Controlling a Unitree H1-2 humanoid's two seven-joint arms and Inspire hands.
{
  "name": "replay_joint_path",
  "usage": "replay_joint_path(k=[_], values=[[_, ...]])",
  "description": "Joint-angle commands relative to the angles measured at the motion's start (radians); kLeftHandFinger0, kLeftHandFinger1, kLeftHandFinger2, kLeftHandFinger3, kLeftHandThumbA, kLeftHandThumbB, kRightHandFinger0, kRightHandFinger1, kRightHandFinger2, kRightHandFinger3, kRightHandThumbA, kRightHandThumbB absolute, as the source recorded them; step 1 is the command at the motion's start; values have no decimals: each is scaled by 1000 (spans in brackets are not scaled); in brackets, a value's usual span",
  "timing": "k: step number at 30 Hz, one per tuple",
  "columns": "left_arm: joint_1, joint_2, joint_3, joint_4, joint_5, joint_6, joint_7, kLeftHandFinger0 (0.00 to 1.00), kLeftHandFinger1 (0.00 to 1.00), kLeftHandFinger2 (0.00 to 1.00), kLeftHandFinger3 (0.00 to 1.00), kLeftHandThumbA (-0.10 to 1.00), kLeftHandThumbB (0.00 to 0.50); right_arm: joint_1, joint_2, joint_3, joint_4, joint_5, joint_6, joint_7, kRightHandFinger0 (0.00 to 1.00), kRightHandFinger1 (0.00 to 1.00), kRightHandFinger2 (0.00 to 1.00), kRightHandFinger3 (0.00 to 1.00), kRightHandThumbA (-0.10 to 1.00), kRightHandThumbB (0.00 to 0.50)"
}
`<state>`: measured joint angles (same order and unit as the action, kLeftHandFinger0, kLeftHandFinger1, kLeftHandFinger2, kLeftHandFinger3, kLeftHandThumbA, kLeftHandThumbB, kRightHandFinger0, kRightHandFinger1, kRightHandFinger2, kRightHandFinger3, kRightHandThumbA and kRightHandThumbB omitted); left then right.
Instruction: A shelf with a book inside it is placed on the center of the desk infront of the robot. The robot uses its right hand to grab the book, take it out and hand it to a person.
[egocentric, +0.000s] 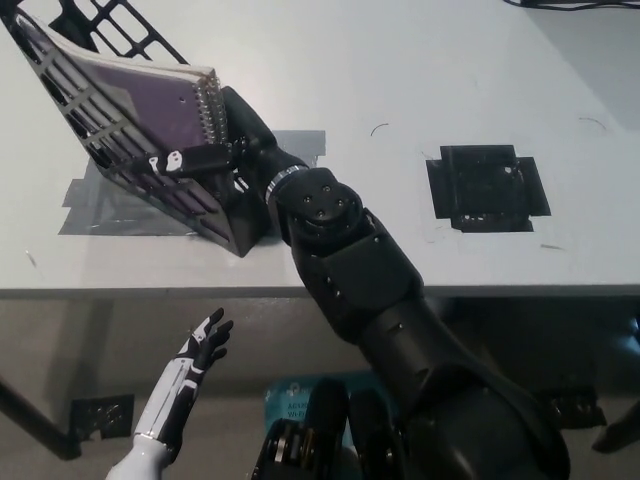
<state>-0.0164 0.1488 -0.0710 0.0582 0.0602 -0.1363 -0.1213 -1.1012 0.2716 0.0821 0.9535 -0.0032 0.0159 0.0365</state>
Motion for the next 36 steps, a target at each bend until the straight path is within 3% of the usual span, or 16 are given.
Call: replay_joint_path(k=[1,5,8,10,12,14,15,17,22,23,24,28,30,34,36], values=[[-16,18,-3,-30,-5,2,-21,1000,1000,1000,1000,1000,262,-50,11,8,17,-12,0,-2,0,80,336,307,1000,0],[-23,23,-7,-23,7,-8,-19,1000,1000,1000,1000,1000,262,-45,8,-10,18,9,0,1,0,36,318,362,1000,0],[-24,25,-8,-8,2,-28,-19,1000,1000,1000,1000,1000,270,-38,7,-12,14,11,-12,3,0,0,280,269,1000,0],[-24,26,-9,-6,1,-28,-19,1000,1000,1000,1000,1000,274,-29,9,-27,3,28,-21,9,0,0,265,236,1000,27],[-22,26,-9,-11,-8,-20,-23,1000,1000,1000,1000,1000,279,-23,11,-34,-7,31,-27,2,0,0,207,193,1000,80],[-21,24,-9,-13,-11,-16,-23,1000,1000,1000,1000,1000,279,-21,14,-48,-14,45,-30,4,0,0,139,142,1000,87],[-21,24,-9,-12,-11,-19,-23,1000,1000,1000,1000,1000,268,-15,22,-73,-46,69,-21,-3,0,0,35,62,1000,104],[-22,25,-10,-8,-6,-34,-20,1000,1000,1000,1000,1000,250,-6,33,-98,-98,86,-16,-16,0,0,7,38,1000,94],[-19,26,-11,-12,-4,-33,-21,1000,1000,1000,1000,1000,241,19,78,-195,-311,235,6,23,0,0,0,0,1000,36],[-22,25,-11,-16,-16,-20,-28,1000,1000,1000,1000,1000,252,12,89,-224,-374,275,52,11,0,0,0,0,1000,99],[-23,25,-11,-15,-17,-20,-29,1000,1000,1000,1000,1000,242,8,94,-237,-417,296,71,3,0,0,0,0,1000,109],[-25,29,-14,-6,-24,-43,-36,1000,1000,1000,1000,1000,240,11,104,-253,-600,320,172,-34,0,0,0,0,1000,108],[-24,30,-13,-7,-32,-41,-41,1000,1000,1000,1000,1000,250,12,103,-253,-660,324,186,-37,0,0,0,0,1000,67],[-20,29,-11,-20,-25,-5,-36,1000,1000,1000,1000,1000,281,10,108,-263,-739,353,212,-55,0,0,0,0,1000,87],[-20,25,-9,-29,-27,10,-33,1000,1000,1000,1000,1000,243,7,108,-268,-798,399,237,-89,0,0,0,0,1000,77]])
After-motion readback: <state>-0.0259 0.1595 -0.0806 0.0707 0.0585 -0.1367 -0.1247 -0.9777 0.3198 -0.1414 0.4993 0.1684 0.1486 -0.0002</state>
